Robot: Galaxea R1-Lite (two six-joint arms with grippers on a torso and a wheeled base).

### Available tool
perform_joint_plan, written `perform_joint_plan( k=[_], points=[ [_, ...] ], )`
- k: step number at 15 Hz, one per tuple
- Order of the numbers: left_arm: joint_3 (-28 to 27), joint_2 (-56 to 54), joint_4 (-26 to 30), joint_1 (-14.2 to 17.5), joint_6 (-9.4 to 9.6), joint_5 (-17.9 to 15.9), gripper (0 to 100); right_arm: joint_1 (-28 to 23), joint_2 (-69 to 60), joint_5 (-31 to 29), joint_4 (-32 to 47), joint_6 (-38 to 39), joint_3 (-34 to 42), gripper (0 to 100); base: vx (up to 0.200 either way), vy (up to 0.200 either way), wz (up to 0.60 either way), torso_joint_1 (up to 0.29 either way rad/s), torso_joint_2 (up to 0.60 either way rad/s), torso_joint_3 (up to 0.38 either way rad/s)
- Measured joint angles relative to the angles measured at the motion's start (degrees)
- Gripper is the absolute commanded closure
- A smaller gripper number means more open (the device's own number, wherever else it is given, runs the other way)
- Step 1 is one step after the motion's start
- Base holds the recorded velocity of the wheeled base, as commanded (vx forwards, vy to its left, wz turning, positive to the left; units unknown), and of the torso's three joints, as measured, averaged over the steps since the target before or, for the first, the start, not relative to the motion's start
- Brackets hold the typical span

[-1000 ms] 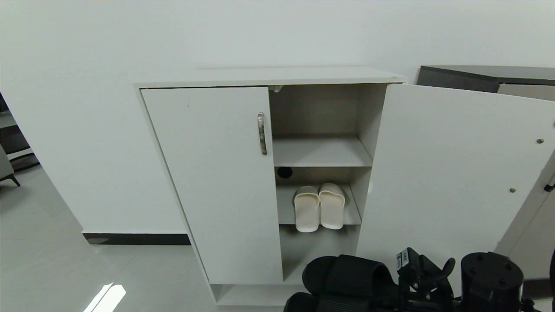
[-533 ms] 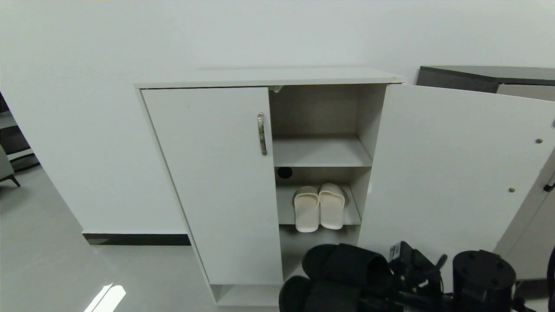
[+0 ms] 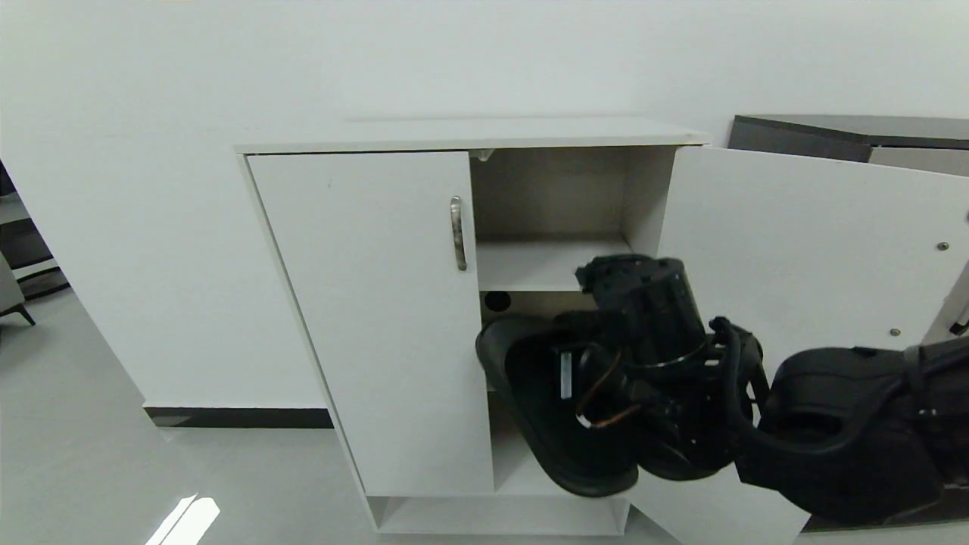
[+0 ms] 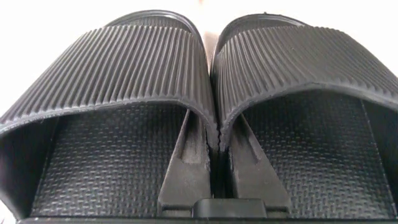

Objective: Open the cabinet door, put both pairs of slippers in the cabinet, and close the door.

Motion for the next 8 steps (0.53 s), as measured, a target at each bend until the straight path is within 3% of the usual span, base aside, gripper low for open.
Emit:
perform_joint_plan(
  k=[3,8],
  points=[
    [0.0,0.0,0.0,0.0,0.00,0.0,100,1.0,2.0,-13.0,1.7,-4.0,-7.5,100,0.000,0.000,0.00,0.000,0.00,0.000],
    [0.0,0.0,0.0,0.0,0.11,0.0,100,0.7,5.4,-16.4,-2.3,-7.2,-10.3,100,0.000,0.000,0.00,0.000,0.00,0.000]
  ],
)
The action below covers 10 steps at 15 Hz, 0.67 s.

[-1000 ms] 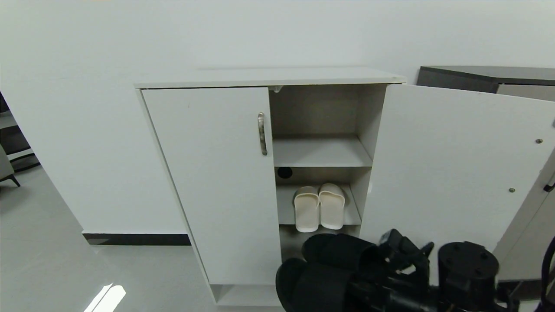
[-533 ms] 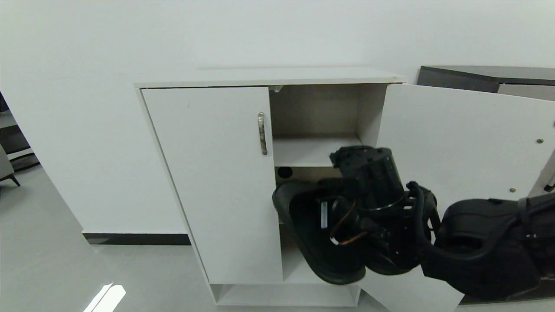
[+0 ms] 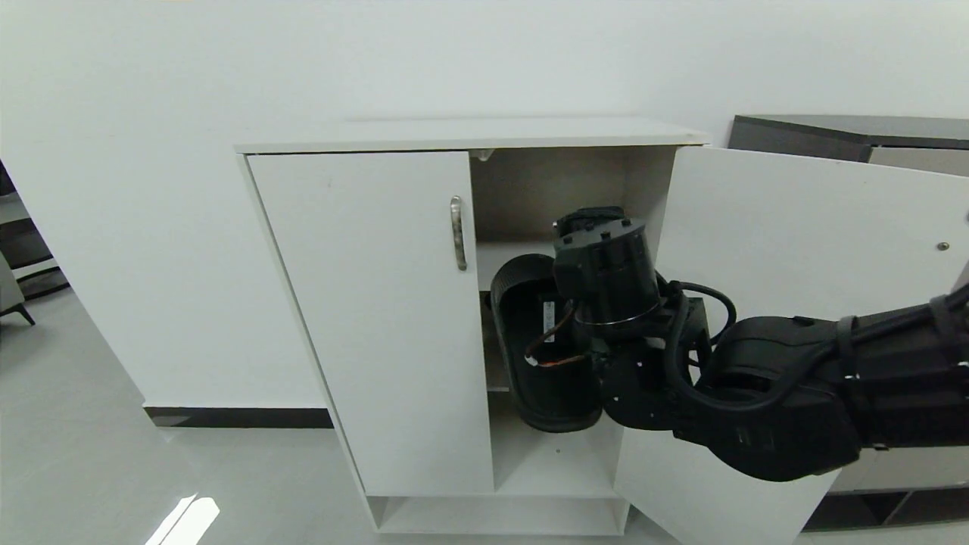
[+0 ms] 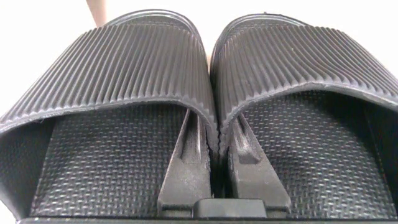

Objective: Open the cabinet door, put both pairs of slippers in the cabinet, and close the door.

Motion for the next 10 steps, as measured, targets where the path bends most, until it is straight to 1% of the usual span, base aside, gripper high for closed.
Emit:
perform_joint_plan(
  k=[2,4,10],
  points=[
    [0.0,0.0,0.0,0.0,0.11,0.0,100,-0.4,1.1,0.0,1.8,0.1,-1.5,100,0.200,0.000,0.00,0.002,0.00,0.000],
    [0.0,0.0,0.0,0.0,0.56,0.0,100,-1.1,2.3,0.4,1.8,0.1,-3.1,100,0.200,0.000,0.00,-0.002,0.00,0.007],
    [0.0,0.0,0.1,0.0,0.62,0.0,100,-3.6,7.3,1.4,1.7,0.4,-8.6,100,0.200,0.000,0.00,0.004,0.00,0.000]
  ],
)
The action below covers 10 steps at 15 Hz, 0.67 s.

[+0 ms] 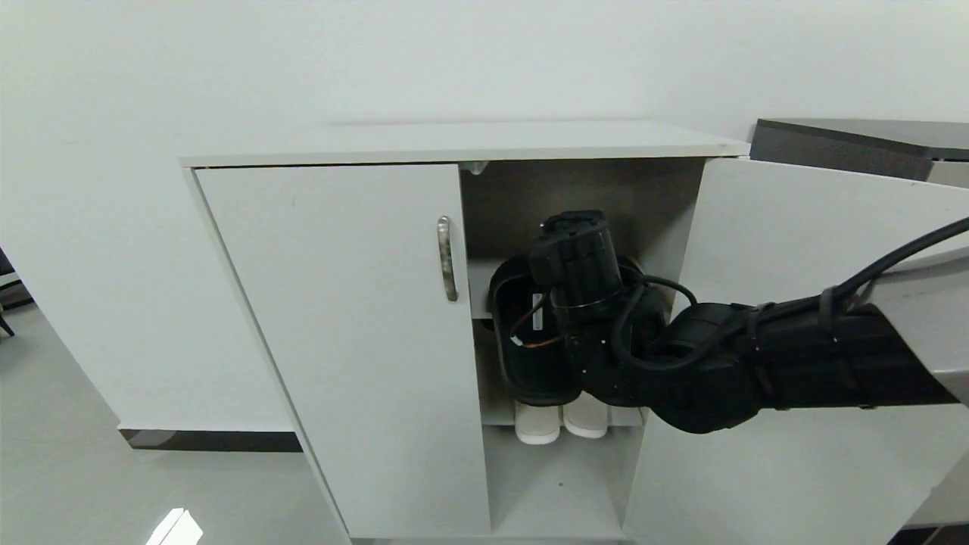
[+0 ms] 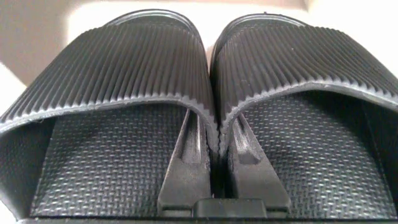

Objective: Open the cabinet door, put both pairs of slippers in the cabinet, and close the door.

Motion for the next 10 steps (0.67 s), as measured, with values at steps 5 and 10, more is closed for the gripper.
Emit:
perform_joint_plan(
  k=[5,10],
  points=[
    [0.0,0.0,0.0,0.0,0.00,0.0,100,-2.0,4.3,0.4,0.2,0.0,-6.0,100,0.200,0.000,0.00,0.002,0.00,0.000],
    [0.0,0.0,0.0,0.0,-0.11,0.0,100,-4.7,8.7,0.4,0.3,-1.9,-12.4,100,0.000,0.000,0.00,0.000,0.00,0.000]
  ],
)
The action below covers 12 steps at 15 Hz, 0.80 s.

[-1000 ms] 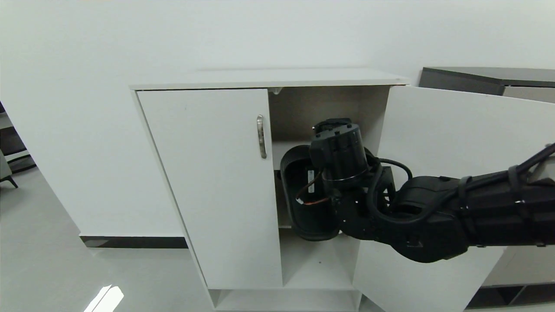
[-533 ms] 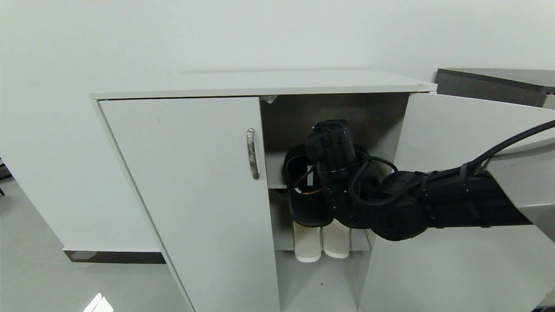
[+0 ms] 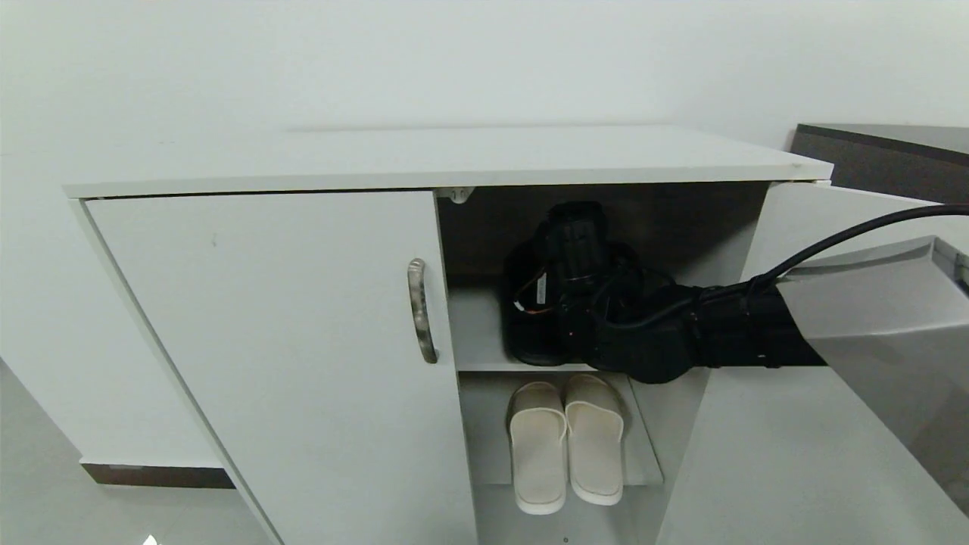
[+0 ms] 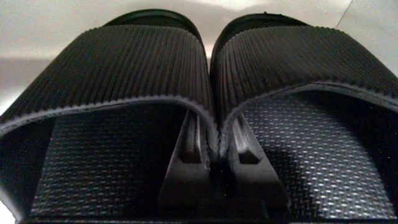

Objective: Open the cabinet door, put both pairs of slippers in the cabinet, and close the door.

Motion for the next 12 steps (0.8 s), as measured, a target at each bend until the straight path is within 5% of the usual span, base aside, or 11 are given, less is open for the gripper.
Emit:
perform_joint_plan(
  k=[8,9,12],
  points=[
    [0.0,0.0,0.0,0.0,-0.06,0.0,100,-2.6,5.0,0.8,-0.1,-0.4,-4.1,100,0.000,0.000,0.00,0.000,0.00,0.000],
    [0.0,0.0,0.0,0.0,-0.06,0.0,100,-2.6,5.2,1.1,-0.1,-0.5,-4.3,0,0.000,0.000,0.00,0.000,0.00,0.000],
    [0.0,0.0,0.0,0.0,-0.16,0.0,100,-2.6,5.2,1.1,-0.1,-0.5,-3.4,0,0.000,0.000,0.00,0.000,0.00,0.000]
  ],
)
